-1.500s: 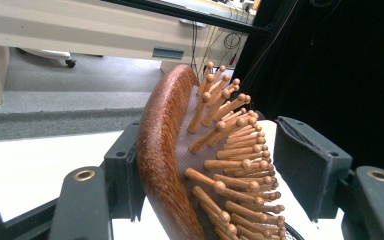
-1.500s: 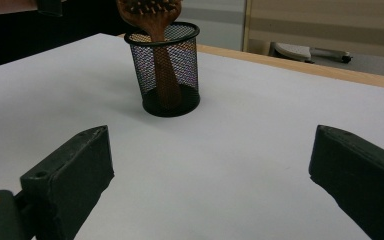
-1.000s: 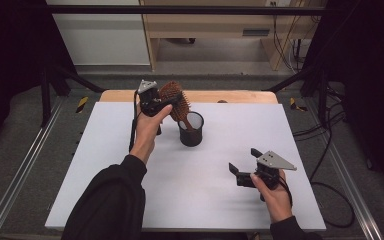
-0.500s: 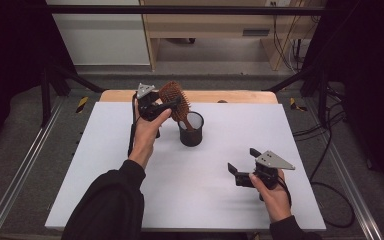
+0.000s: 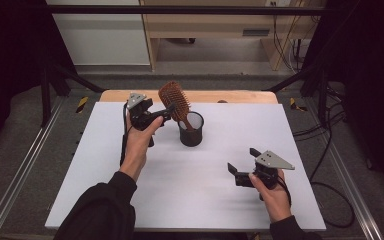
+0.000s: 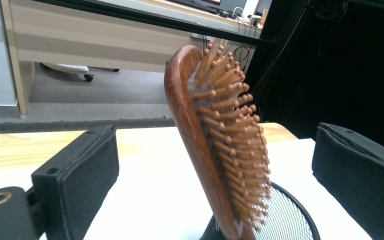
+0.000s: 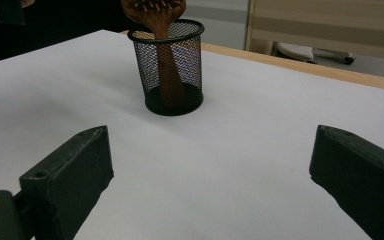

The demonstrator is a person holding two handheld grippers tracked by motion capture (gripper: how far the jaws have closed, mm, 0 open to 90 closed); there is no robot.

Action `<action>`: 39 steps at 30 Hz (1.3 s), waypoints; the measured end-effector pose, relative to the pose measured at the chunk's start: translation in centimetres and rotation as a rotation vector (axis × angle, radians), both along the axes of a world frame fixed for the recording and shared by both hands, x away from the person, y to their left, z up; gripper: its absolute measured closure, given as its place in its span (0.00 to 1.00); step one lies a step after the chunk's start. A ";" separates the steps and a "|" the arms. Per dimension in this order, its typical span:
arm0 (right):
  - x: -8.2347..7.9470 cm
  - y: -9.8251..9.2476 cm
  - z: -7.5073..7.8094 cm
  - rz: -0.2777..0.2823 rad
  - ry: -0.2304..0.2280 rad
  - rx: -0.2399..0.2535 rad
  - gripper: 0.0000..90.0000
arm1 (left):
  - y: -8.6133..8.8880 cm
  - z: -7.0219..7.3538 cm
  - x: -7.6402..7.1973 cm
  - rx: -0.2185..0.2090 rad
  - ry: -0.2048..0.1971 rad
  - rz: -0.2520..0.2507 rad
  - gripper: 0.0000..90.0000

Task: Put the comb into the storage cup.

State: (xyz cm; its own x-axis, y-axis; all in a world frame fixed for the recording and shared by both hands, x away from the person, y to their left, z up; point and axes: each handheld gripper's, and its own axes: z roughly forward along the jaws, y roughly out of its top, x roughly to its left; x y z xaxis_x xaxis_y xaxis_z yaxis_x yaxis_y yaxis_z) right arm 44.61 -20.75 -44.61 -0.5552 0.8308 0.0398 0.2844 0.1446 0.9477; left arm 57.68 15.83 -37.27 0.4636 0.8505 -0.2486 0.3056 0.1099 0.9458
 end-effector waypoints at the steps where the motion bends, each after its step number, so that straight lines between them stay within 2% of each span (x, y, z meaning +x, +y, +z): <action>1: 0.0 0.0 0.0 0.001 0.000 0.000 0.04 | 0.1 0.0 -0.2 0.002 -0.001 -0.002 0.06; 6: 0.4 -0.1 -0.2 0.005 0.003 0.002 0.05 | 0.9 0.3 -1.4 0.021 -0.019 -0.009 0.05; 12: 0.4 -0.1 -0.2 0.004 0.001 0.000 0.04 | 1.9 0.5 -1.9 0.034 -0.033 0.026 0.05; 21: 0.4 -0.2 0.0 0.001 0.000 0.001 0.04 | 3.4 1.0 -3.6 0.063 -0.044 0.047 0.05; 25: 0.3 0.0 0.0 0.004 -0.004 -0.003 0.04 | 4.1 1.4 -4.5 0.067 -0.054 0.036 0.05; 27: 0.3 0.0 0.0 0.004 -0.001 -0.004 0.04 | 4.6 1.7 -4.9 0.085 -0.065 0.028 0.04; 32: 0.3 0.0 0.0 0.004 0.003 0.000 0.04 | 5.9 2.5 -5.8 0.061 -0.086 0.038 0.04; 39: 0.3 -0.1 -0.1 0.003 0.005 -0.003 0.04 | 7.9 2.7 -6.4 0.079 -0.085 0.065 0.04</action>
